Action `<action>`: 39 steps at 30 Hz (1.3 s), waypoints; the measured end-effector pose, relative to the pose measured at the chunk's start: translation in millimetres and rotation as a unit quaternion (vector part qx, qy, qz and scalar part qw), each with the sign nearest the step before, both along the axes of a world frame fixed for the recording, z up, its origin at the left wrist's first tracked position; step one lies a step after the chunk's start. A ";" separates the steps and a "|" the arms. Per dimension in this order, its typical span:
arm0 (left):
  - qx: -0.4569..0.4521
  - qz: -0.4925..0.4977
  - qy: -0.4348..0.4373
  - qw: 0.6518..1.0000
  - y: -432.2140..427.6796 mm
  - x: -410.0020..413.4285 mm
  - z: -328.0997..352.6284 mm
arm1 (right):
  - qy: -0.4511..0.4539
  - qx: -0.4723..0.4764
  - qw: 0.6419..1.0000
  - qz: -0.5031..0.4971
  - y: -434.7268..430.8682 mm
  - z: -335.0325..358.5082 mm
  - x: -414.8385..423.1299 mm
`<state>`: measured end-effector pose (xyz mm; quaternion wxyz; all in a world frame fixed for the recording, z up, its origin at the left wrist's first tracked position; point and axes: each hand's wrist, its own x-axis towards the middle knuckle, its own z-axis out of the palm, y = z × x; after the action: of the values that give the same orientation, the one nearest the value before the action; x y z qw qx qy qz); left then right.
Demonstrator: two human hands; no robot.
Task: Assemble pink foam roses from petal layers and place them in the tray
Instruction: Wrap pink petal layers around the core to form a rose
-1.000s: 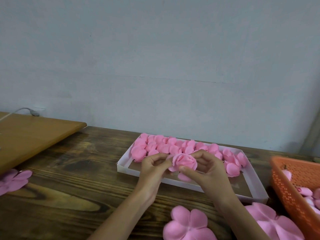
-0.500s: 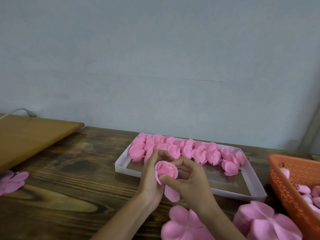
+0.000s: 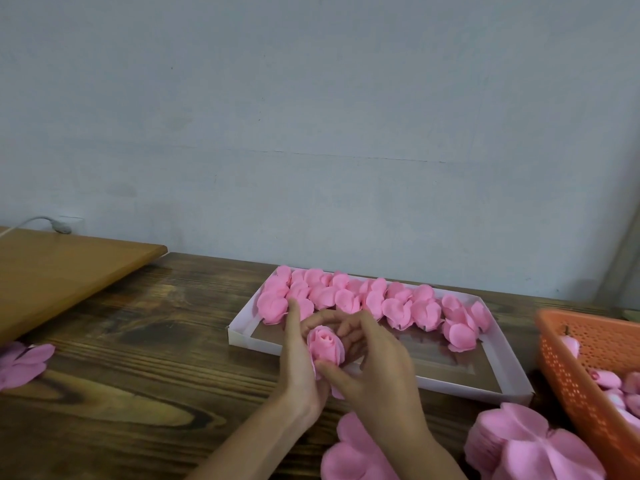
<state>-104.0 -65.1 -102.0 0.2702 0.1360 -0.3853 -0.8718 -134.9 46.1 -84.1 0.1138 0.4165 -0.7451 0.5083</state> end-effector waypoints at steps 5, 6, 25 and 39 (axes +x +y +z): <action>0.019 -0.018 -0.018 0.999 0.8 1.5 -1.0 | 0.170 0.040 0.982 -0.071 -1.0 -5.3 -0.4; 0.017 -0.018 -0.026 0.999 0.7 1.9 -1.1 | 0.194 0.043 0.976 -0.085 -0.9 -6.5 -1.6; -0.008 0.008 -0.080 0.997 -6.2 4.1 -0.2 | 0.100 0.019 0.995 -0.010 0.9 -3.8 -3.6; 0.090 0.075 0.046 0.992 -24.7 1.3 5.0 | -0.280 0.060 0.954 0.084 1.5 -6.5 -10.1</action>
<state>-102.7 -89.8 -97.0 0.3392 0.1479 -0.2808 -0.8856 -145.0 47.6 -90.6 -0.1681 0.3246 -0.7383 0.5668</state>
